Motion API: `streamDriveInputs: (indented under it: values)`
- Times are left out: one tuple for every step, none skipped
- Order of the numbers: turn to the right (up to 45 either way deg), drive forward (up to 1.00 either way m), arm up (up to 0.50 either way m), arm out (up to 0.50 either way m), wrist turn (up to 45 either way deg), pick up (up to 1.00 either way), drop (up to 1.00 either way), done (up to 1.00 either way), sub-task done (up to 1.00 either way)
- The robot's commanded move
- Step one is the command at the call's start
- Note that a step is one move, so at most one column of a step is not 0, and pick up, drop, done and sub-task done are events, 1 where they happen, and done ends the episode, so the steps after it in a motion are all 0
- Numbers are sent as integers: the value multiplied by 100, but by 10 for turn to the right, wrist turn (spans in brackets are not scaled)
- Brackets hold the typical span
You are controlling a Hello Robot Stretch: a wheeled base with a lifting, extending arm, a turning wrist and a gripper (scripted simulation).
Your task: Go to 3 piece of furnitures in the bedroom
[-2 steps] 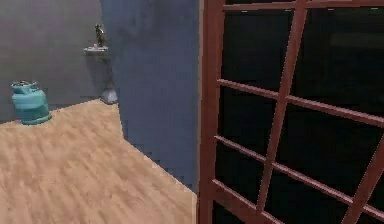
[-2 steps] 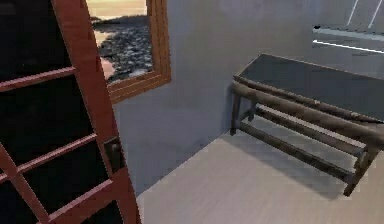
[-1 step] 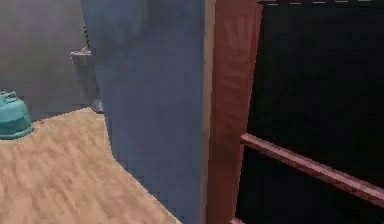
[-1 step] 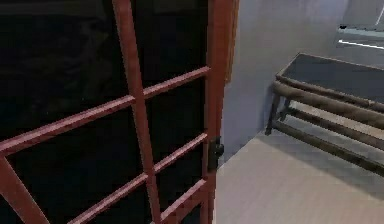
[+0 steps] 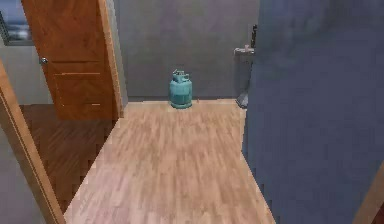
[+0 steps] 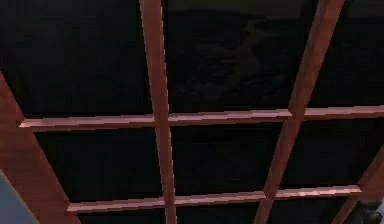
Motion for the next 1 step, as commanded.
streamDriveInputs:
  values:
    - [0,45,0,0,0,0,0,0,0]
